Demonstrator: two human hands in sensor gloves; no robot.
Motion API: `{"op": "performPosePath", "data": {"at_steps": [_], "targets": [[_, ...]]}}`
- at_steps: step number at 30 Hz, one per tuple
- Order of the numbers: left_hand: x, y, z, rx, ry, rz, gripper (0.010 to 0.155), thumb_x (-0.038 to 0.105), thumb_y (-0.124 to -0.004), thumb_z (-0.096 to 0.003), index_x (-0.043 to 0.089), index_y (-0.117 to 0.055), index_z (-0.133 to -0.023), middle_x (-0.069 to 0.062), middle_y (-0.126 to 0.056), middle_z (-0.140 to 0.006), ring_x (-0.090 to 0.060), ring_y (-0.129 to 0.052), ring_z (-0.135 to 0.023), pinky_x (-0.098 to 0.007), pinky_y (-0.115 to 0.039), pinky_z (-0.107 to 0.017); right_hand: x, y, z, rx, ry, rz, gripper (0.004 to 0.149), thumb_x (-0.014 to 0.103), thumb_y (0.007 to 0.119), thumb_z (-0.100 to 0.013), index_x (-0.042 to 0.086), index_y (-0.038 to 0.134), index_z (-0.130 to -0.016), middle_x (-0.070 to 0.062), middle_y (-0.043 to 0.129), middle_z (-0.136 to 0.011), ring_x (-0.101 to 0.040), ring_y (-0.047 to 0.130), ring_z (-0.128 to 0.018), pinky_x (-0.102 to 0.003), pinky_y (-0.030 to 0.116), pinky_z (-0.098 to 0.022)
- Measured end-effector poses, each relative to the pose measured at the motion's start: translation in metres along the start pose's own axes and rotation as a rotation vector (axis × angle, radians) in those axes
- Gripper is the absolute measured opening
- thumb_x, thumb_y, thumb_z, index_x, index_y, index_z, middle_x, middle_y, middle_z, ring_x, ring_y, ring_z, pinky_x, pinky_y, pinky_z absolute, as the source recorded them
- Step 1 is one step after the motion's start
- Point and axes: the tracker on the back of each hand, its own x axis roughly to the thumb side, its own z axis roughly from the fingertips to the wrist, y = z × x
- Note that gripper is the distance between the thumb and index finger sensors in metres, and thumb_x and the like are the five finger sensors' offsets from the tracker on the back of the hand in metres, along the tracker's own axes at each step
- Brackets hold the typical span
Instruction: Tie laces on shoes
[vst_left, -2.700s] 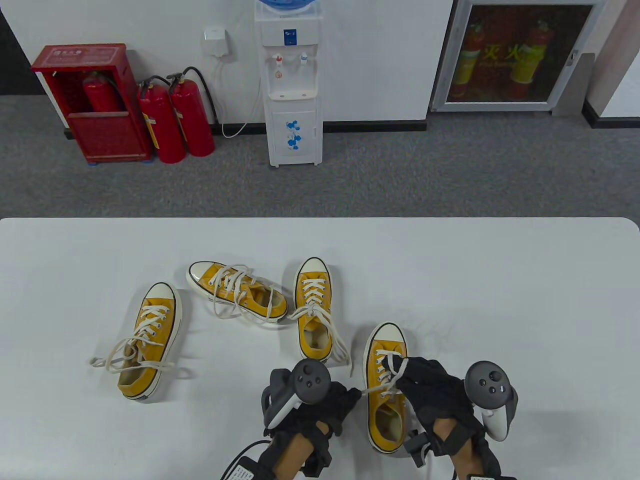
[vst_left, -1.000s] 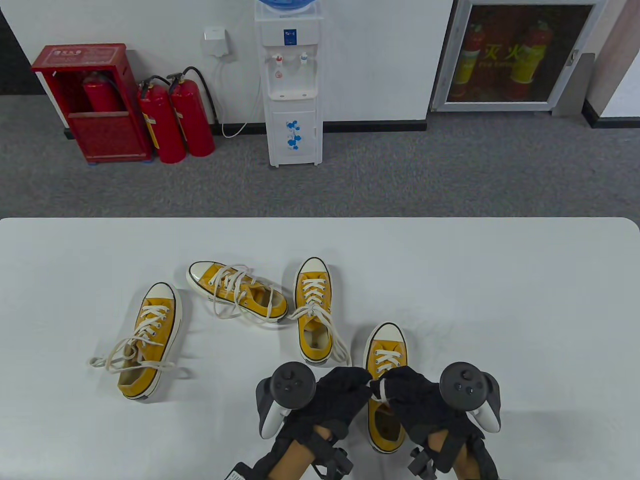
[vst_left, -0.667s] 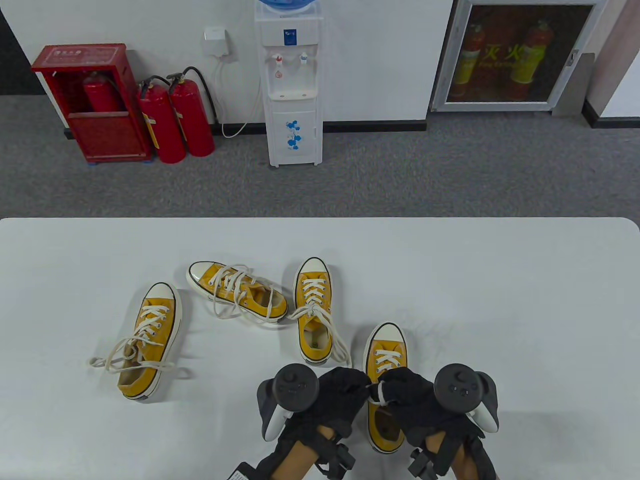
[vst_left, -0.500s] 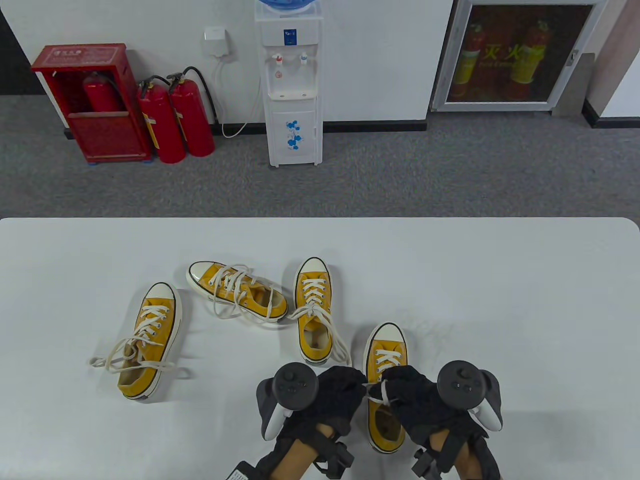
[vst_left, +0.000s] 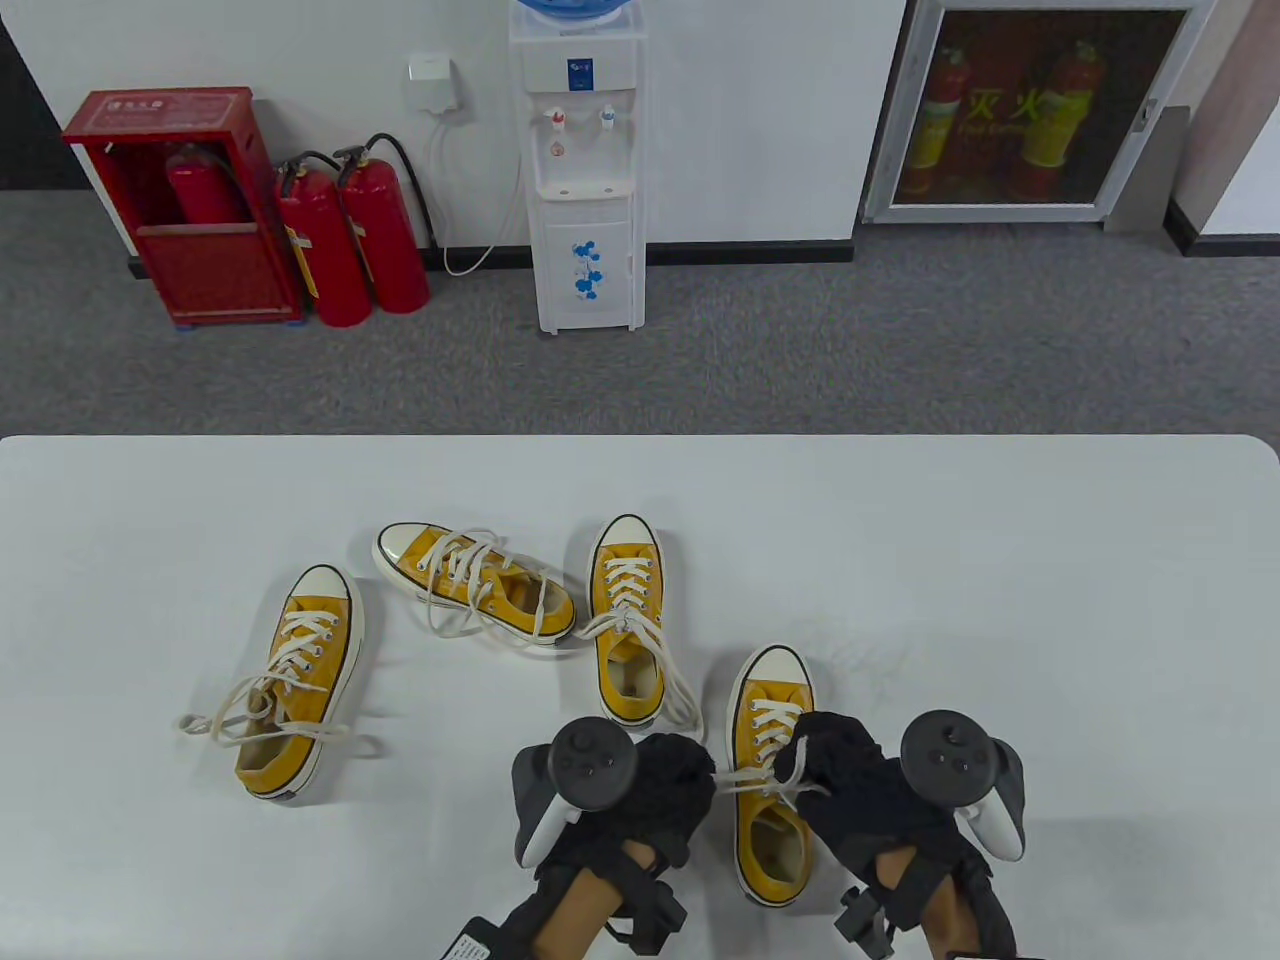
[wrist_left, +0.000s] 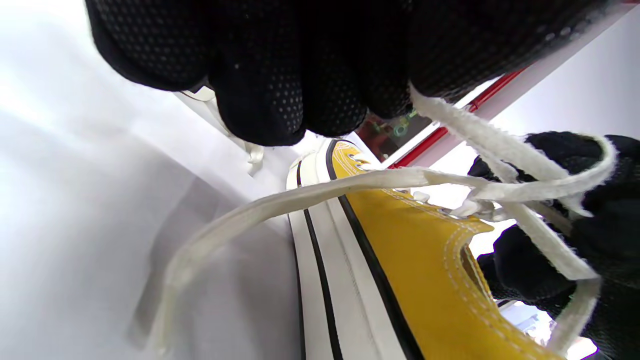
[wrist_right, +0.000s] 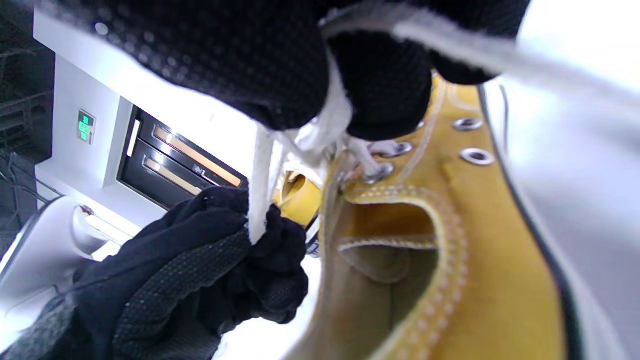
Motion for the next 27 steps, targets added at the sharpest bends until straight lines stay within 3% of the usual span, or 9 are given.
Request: {"op": "performPosePath", "data": {"at_steps": [16, 27], "targets": [[-0.007, 0.005, -0.002, -0.014, 0.031, -0.008, 0.038, 0.046, -0.082, -0.0469, 0.029, -0.085, -0.081, -0.002, -0.094, -0.085, -0.028, -0.101, -0.062, -0.057, -0.078, -0.056, -0.008, -0.005, -0.001, 0.019, 0.073, 0.04, 0.039, 0.018, 0.092, -0.039, 0.015, 0.073, -0.073, -0.012, 0.053, -0.095, -0.022, 0.093, -0.058, -0.056, 0.07, -0.059], [-0.017, 0.014, -0.003, -0.004, 0.066, -0.039, 0.038, 0.046, -0.082, -0.0469, 0.028, -0.086, -0.08, -0.003, -0.095, -0.084, -0.028, -0.102, -0.061, -0.057, -0.079, -0.055, -0.023, -0.028, 0.006, -0.109, 0.128, 0.034, 0.041, 0.015, 0.089, -0.037, 0.017, 0.075, -0.075, -0.009, 0.057, -0.095, -0.022, 0.09, -0.052, -0.057, 0.067, -0.059]]}}
